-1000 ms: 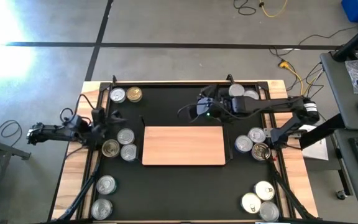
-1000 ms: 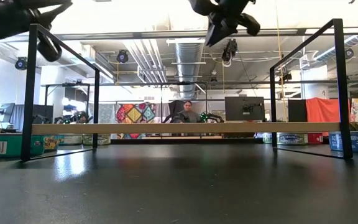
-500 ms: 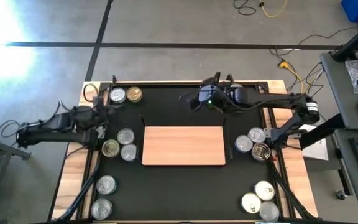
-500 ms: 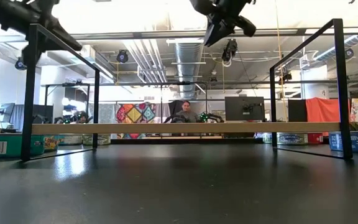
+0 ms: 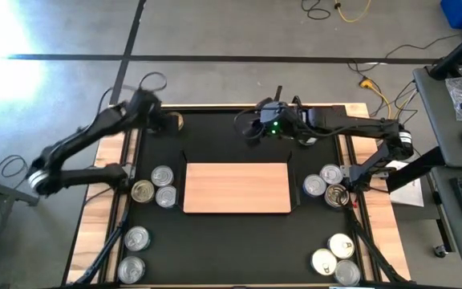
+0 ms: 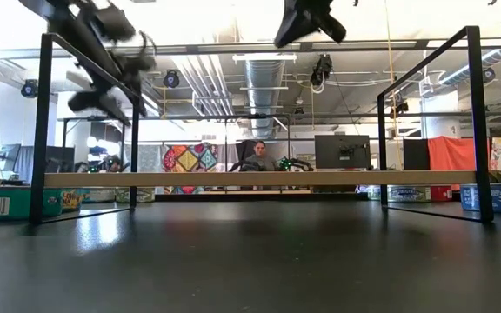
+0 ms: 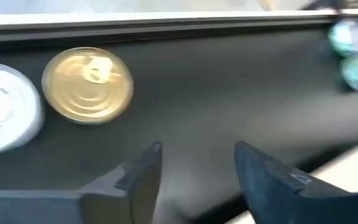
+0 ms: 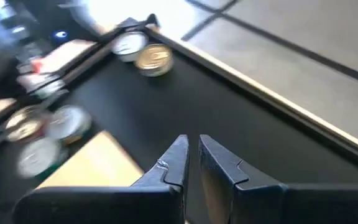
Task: Stack canned seafood by type on shelf
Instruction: Put the top left green tuna can on the shelf
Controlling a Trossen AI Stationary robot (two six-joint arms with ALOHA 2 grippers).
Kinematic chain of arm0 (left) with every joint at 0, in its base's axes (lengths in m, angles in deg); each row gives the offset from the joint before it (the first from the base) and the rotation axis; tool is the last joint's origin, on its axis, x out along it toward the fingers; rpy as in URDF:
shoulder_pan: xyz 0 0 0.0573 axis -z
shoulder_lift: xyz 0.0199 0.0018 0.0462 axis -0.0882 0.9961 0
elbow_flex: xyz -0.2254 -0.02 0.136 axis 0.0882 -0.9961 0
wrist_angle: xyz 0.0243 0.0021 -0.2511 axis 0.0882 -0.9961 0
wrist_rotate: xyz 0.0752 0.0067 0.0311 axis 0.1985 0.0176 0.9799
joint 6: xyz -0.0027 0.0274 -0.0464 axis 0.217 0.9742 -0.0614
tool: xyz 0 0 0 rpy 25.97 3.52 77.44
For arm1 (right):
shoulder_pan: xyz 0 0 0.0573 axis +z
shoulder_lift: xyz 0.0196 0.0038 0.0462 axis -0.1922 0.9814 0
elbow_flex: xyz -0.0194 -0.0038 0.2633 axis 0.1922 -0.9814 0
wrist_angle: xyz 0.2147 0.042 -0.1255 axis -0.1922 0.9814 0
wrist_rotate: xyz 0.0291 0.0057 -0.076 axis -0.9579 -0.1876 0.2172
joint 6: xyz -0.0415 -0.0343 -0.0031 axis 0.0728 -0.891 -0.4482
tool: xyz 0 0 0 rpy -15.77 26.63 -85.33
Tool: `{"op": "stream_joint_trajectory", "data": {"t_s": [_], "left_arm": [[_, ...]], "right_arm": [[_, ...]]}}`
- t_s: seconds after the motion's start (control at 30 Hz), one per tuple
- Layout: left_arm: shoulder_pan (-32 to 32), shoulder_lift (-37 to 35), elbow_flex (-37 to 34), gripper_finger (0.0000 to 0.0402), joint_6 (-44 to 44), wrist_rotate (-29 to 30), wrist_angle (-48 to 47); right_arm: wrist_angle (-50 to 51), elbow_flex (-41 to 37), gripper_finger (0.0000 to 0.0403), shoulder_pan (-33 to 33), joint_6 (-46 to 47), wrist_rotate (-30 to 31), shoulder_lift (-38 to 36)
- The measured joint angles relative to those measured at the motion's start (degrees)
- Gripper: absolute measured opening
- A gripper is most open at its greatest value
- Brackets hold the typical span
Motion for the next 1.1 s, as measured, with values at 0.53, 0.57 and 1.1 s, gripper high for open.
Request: {"op": "stream_joint_trajectory", "data": {"t_s": [0.53, 0.57, 1.1], "left_arm": [[-10.91, 30.84, 18.12, 0.0221, 16.64, 8.42, -6.15], [-11.01, 32.13, 18.93, 0.0215, 17.02, 9.53, -6.37], [-10.99, 44.36, 22.47, 0.0012, 15.04, 7.52, -9.62]], "right_arm": [[8.99, 5.46, 0.0028, 2.04, -6.59, -1.26, -3.18], [10.06, 5.66, 0.0028, 2.09, -6.81, -1.26, -3.18], [16.79, 5.84, 0.0028, 2.09, -6.83, -1.26, -4.01]]}}
